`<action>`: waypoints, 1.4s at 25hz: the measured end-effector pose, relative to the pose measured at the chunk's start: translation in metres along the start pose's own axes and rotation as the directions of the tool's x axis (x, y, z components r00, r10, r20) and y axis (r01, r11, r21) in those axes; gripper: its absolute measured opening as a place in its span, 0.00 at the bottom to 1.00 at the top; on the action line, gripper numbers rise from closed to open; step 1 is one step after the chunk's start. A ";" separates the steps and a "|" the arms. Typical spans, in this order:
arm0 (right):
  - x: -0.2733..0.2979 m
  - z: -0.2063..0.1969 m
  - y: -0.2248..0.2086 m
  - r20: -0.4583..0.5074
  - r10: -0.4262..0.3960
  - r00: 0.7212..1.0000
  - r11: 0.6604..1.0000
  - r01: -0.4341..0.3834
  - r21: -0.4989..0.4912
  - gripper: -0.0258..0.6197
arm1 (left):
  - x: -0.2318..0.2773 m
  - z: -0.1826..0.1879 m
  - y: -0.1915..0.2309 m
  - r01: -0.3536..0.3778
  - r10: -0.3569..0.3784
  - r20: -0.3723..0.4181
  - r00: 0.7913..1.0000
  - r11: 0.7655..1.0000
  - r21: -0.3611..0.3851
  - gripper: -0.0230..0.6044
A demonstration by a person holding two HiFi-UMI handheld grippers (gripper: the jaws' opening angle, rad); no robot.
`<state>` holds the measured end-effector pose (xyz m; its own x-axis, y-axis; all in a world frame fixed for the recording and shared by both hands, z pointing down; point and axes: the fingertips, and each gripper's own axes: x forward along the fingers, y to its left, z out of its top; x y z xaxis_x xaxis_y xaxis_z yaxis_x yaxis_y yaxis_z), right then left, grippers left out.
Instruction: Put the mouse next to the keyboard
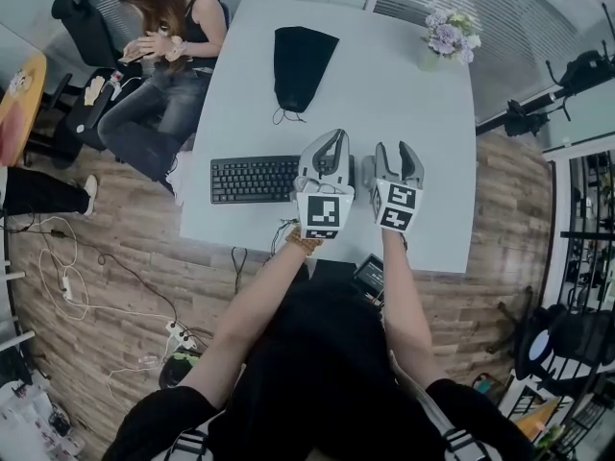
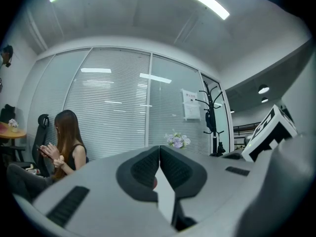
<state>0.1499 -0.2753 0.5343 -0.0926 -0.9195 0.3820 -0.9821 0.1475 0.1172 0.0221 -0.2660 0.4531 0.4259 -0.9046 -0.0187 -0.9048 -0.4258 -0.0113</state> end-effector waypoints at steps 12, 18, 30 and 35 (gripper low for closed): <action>-0.026 0.058 -0.003 0.157 -0.031 0.987 0.998 0.038 -0.041 0.30 | -0.002 0.023 0.000 -0.004 0.004 0.037 0.999 1.000 -0.007 0.06; -0.049 0.095 -0.003 0.273 -0.076 0.959 0.991 0.104 -0.090 0.27 | -0.005 0.035 0.000 -0.009 0.009 0.068 0.998 1.000 -0.005 0.06; -0.088 0.136 0.009 0.400 -0.036 0.916 0.986 0.098 -0.135 0.26 | -0.016 0.062 0.003 -0.030 0.028 0.134 0.991 1.000 0.008 0.06; -0.104 0.151 0.022 0.461 -0.007 0.887 0.988 0.077 -0.133 0.25 | -0.022 0.081 0.004 -0.028 0.022 0.187 0.982 0.999 0.031 0.06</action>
<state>0.1133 -0.2319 0.3585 -0.1506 -0.9850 -0.0843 -0.9557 0.1232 0.2672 0.0097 -0.2462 0.3728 0.3987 -0.8938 -0.2053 -0.9160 -0.3991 -0.0414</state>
